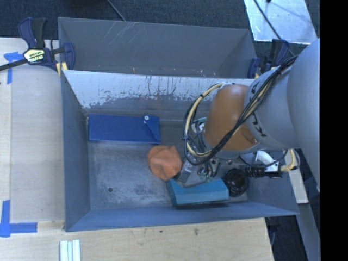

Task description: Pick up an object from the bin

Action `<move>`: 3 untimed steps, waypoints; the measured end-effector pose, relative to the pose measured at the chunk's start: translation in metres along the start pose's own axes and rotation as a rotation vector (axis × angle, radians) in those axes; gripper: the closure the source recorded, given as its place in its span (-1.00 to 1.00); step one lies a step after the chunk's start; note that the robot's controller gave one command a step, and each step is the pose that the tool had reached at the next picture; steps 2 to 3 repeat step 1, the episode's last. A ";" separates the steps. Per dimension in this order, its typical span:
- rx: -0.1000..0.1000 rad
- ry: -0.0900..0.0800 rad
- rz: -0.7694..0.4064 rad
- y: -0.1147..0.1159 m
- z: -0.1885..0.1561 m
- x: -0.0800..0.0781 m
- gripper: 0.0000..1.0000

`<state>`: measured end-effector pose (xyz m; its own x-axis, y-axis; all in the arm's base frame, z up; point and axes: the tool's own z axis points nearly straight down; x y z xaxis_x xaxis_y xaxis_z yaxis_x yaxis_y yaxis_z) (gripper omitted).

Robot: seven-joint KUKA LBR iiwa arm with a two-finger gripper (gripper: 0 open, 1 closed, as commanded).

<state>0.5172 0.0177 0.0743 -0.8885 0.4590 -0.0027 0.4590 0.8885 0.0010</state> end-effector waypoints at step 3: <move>0.000 0.000 -0.001 0.000 0.000 0.000 1.00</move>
Offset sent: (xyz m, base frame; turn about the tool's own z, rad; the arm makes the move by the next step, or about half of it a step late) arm -0.0065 0.0136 0.1199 -0.0012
